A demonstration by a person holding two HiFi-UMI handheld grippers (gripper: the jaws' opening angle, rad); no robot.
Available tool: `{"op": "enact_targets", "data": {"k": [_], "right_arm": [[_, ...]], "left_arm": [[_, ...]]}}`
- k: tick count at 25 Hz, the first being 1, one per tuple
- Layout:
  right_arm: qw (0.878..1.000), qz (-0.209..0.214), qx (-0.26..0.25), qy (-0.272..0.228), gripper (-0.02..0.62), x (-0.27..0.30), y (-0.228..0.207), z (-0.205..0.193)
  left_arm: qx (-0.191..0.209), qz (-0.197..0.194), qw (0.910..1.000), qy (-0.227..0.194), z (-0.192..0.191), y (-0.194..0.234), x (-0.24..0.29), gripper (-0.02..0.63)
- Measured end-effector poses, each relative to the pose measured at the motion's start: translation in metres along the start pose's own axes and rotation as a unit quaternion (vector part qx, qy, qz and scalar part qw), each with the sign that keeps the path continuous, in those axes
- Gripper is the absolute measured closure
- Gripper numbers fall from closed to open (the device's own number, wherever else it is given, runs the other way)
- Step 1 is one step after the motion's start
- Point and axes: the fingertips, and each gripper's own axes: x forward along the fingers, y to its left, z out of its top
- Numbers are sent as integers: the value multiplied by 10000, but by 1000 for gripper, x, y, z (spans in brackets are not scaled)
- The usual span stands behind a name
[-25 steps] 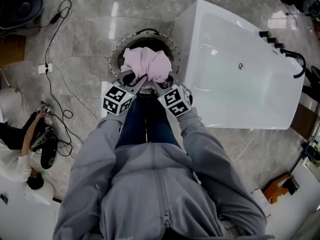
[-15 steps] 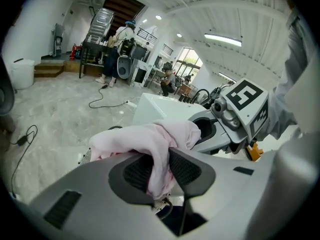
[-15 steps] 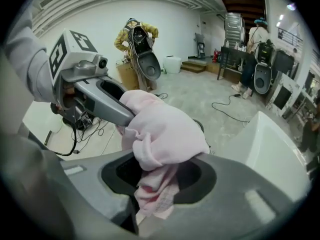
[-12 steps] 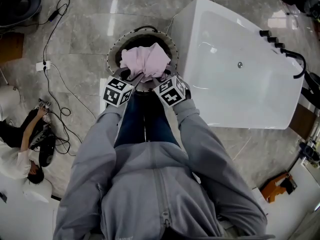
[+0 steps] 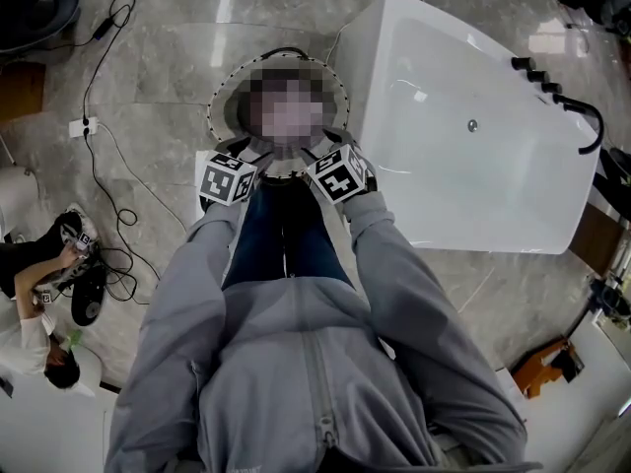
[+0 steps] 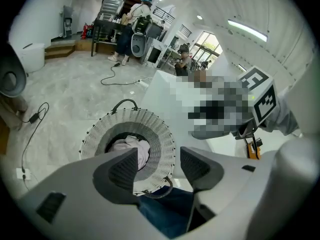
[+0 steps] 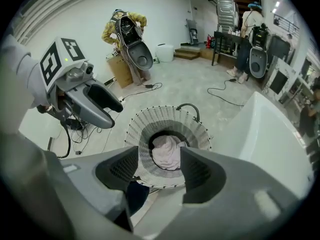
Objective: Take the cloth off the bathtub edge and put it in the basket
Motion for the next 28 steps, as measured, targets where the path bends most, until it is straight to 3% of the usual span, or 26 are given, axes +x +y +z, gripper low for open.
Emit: {"op": "enact_targets", "data": {"k": [8,9,11,13,15,20,28], "right_arm": [[9983,-52,467,-355,351,-12,-2,7],[9978,-75,483,-440,351,-15,-2,11],[9968,-131,492,-622,367,-23,-3,19],[9957,-238,422,-784,386,-34,-2,29],[9940,-401,322,-963,476,-46,-2,39],[9859,-706,438,-1454,591,-88,-2,61],[9684,-1227,265,-2154,591,-173,6,92]], "left_arm": [[56,153,9992,-354,15,-3,-8,362],[97,161,9990,-411,19,-5,-11,383],[220,200,9981,-548,26,-8,-17,515],[355,188,9966,-722,34,-12,-25,553],[515,207,9945,-884,41,-17,-34,578],[840,279,9880,-1265,61,-33,-62,600],[1281,547,9684,-2068,106,-64,-128,601]]}}
